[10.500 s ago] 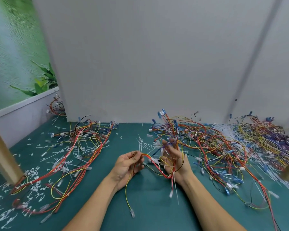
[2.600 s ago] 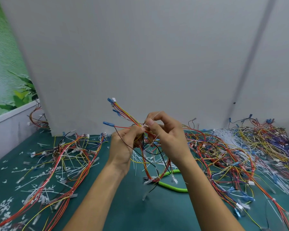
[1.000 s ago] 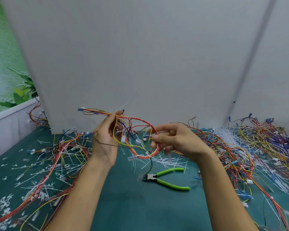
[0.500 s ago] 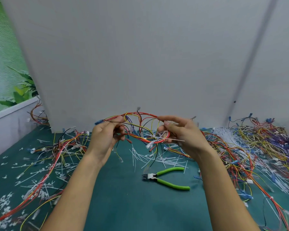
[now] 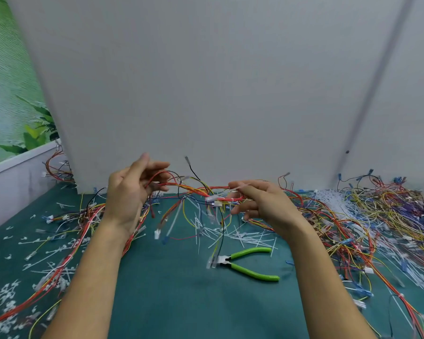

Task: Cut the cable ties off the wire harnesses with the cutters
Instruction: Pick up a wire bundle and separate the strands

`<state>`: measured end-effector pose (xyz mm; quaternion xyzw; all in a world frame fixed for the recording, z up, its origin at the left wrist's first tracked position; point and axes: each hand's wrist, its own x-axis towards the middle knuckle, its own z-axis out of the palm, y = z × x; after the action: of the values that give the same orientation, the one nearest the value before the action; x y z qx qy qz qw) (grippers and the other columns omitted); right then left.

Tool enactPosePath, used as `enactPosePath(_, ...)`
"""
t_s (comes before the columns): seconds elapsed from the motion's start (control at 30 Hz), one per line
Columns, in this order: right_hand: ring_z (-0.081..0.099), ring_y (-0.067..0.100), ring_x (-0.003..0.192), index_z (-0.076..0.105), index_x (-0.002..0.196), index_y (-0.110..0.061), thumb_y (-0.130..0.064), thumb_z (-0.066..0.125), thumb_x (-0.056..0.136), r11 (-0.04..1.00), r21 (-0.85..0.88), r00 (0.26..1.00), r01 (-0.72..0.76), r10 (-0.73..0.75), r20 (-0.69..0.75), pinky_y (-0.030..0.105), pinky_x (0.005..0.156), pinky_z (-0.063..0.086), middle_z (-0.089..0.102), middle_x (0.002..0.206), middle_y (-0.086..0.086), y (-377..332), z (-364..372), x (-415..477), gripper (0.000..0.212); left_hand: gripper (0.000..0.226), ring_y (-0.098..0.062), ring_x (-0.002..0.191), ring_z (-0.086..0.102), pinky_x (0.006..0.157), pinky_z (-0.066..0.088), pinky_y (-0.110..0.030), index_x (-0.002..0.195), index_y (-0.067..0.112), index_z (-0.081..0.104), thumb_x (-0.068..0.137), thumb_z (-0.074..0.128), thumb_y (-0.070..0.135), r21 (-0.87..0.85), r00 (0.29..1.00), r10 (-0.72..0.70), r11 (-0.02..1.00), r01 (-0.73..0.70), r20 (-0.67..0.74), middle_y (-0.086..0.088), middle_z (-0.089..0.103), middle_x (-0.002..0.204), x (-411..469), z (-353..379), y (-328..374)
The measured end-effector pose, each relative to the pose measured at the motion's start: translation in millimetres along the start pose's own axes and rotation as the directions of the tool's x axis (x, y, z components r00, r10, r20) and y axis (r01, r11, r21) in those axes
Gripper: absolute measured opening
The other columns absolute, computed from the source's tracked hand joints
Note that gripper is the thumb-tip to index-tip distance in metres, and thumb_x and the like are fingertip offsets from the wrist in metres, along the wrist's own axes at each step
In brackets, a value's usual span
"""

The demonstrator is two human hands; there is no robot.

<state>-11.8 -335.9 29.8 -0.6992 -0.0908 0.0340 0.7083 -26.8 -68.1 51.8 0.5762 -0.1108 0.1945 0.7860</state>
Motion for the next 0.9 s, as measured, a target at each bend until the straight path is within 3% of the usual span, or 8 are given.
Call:
enactPosePath(0.1, 0.076, 0.027, 0.077, 0.070, 0.118, -0.012, -0.026, 0.057, 0.106, 0.998, -0.032, 0.998, -0.051, 0.052, 0.032, 0.023, 0.051, 0.053, 0.080, 0.101, 0.007, 2.5, 7.8, -0.5, 0.023, 0.032, -0.022, 0.082, 0.070, 0.066, 0.057, -0.029, 0.095, 0.004, 0.075, 0.098, 0.059, 0.031, 0.043, 0.998, 0.049, 0.998, -0.048, -0.039, -0.013, 0.075, 0.086, 1.5, -5.8, 7.6)
enactPosePath(0.23, 0.077, 0.030, 0.079, 0.065, 0.123, -0.012, -0.031, 0.059, 0.105, 0.993, -0.091, 0.996, -0.082, 0.084, 0.018, 0.026, 0.052, 0.054, 0.079, 0.106, 0.006, 7.5, 16.0, 1.5, 0.026, 0.006, -0.015, 0.077, 0.070, 0.063, 0.055, -0.021, 0.094, 0.016, 0.078, 0.092, 0.072, 0.018, 0.242, 0.980, 0.175, 0.959, -0.147, -0.099, -0.003, 0.078, 0.083, 4.1, -11.5, 11.5)
enactPosePath(0.33, 0.078, 0.030, 0.083, 0.065, 0.123, -0.012, -0.037, 0.056, 0.106, 0.974, -0.201, 0.992, -0.104, 0.117, 0.054, 0.029, 0.057, 0.056, 0.075, 0.114, 0.008, 11.7, 21.1, 1.5, 0.032, 0.007, -0.009, 0.072, 0.067, 0.066, 0.053, -0.019, 0.089, 0.024, 0.079, 0.090, 0.075, 0.018, 0.342, 0.968, 0.224, 0.923, -0.174, -0.113, 0.002, 0.077, 0.080, 4.6, -11.8, 9.0)
enactPosePath(0.57, 0.078, 0.025, 0.094, 0.073, 0.110, -0.014, -0.046, 0.054, 0.105, 0.870, -0.489, 0.883, -0.065, 0.278, 0.378, 0.035, 0.079, 0.060, 0.079, 0.108, 0.001, 10.2, 30.5, -8.7, 0.038, 0.014, -0.008, 0.077, 0.070, 0.069, 0.054, -0.017, 0.094, 0.028, 0.078, 0.092, 0.071, 0.015, 0.304, 0.927, 0.369, 0.893, -0.331, -0.074, 0.006, 0.077, 0.081, -4.0, -1.0, 15.6)
enactPosePath(0.63, 0.076, 0.018, 0.098, 0.074, 0.121, -0.019, -0.049, 0.059, 0.102, 0.822, -0.568, 0.889, 0.038, 0.231, 0.395, 0.034, 0.086, 0.062, 0.078, 0.111, -0.003, 7.4, 32.6, -10.7, 0.039, 0.015, -0.009, 0.080, 0.071, 0.071, 0.055, -0.018, 0.098, 0.027, 0.077, 0.093, 0.070, 0.015, 0.314, 0.924, 0.382, 0.880, -0.358, -0.016, 0.007, 0.076, 0.083, -7.5, 3.2, 16.9)
enactPosePath(0.73, 0.070, 0.008, 0.109, 0.058, 0.144, -0.022, -0.055, 0.065, 0.094, 0.759, -0.631, 0.959, 0.160, 0.031, 0.281, 0.037, 0.098, 0.058, 0.071, 0.128, -0.006, 2.3, 36.5, -10.4, 0.060, 0.017, -0.013, 0.084, 0.070, 0.079, 0.057, -0.024, 0.103, 0.029, 0.075, 0.092, 0.069, 0.019, 0.337, 0.926, 0.370, 0.864, -0.374, 0.077, 0.006, 0.075, 0.088, -10.3, 6.8, 17.1)
enactPosePath(0.83, 0.069, 0.005, 0.109, 0.049, 0.149, -0.035, -0.046, 0.071, 0.094, 0.847, -0.471, 0.966, 0.248, -0.176, 0.192, 0.033, 0.097, 0.058, 0.067, 0.131, -0.006, 1.3, 46.2, -10.5, 0.060, 0.019, -0.014, 0.094, 0.071, 0.085, 0.056, -0.030, 0.108, 0.035, 0.073, 0.094, 0.069, 0.023, 0.382, 0.899, 0.404, 0.814, -0.438, 0.172, 0.008, 0.076, 0.099, -11.5, 8.8, 16.2)
enactPosePath(0.9, 0.070, 0.004, 0.107, 0.052, 0.145, -0.041, -0.042, 0.071, 0.095, 0.848, -0.449, 0.954, 0.283, -0.201, 0.223, 0.032, 0.095, 0.058, 0.066, 0.127, -0.009, 5.3, 53.9, -9.9, 0.054, 0.019, -0.017, 0.098, 0.069, 0.087, 0.054, -0.031, 0.110, 0.038, 0.072, 0.095, 0.070, 0.027, 0.418, 0.875, 0.431, 0.768, -0.485, 0.222, 0.009, 0.074, 0.104, -11.5, 10.8, 14.5)
